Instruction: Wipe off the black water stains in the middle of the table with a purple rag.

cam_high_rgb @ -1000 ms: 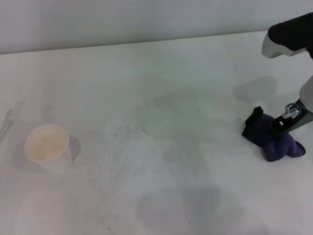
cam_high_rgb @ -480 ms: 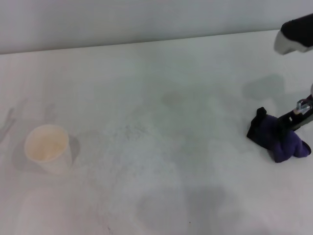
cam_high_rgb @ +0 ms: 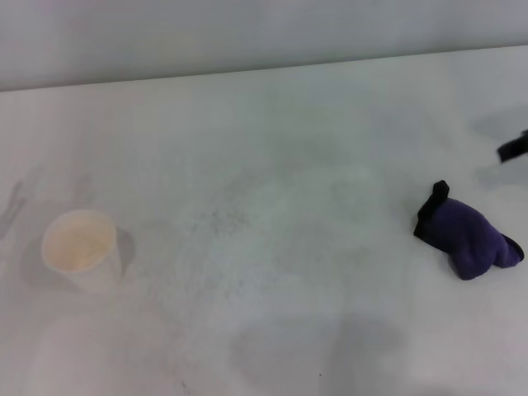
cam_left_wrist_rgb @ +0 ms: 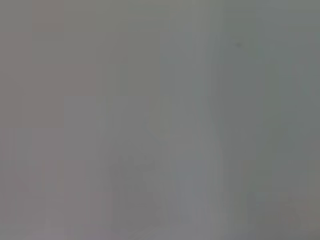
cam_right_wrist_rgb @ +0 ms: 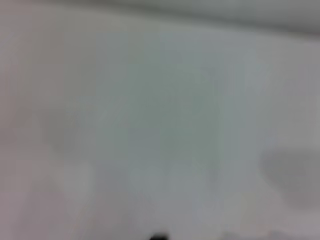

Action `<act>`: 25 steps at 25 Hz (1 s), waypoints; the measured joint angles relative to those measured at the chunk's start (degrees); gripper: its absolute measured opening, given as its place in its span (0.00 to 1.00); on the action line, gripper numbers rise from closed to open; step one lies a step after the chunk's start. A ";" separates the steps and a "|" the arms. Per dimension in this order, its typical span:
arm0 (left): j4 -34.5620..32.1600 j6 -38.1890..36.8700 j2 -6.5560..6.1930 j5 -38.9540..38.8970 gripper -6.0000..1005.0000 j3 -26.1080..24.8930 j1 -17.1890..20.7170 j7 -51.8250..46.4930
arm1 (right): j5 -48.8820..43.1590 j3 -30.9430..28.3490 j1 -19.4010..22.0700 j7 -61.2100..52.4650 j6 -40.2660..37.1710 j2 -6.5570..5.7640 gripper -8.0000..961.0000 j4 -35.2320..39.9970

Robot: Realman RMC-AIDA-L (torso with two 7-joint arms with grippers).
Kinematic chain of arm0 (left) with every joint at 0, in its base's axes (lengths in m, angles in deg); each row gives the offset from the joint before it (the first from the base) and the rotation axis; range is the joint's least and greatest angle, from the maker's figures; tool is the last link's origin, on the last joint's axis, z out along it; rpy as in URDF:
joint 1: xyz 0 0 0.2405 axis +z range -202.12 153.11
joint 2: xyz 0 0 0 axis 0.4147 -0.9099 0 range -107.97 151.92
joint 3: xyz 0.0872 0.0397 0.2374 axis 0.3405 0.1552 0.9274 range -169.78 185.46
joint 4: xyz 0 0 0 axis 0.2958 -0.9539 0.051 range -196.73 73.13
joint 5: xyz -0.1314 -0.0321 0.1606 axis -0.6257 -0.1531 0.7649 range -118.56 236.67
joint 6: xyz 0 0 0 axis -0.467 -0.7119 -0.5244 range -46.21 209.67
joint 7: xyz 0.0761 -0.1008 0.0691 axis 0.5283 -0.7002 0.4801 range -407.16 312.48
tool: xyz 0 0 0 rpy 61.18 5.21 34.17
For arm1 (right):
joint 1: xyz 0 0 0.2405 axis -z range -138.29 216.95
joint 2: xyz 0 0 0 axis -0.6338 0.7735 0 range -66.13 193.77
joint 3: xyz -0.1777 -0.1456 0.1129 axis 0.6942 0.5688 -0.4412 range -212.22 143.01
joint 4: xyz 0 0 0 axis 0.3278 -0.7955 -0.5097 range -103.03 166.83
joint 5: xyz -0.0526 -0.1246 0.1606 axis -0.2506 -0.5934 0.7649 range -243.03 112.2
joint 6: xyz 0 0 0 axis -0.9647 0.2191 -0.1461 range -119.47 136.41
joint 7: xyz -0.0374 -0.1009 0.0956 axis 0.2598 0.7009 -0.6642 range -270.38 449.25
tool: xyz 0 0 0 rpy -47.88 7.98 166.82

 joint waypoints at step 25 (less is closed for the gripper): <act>5.97 0.14 0.44 -5.66 0.89 0.03 -3.91 -1.48 | 63.59 -26.05 10.52 76.16 -28.84 -0.22 0.49 -41.80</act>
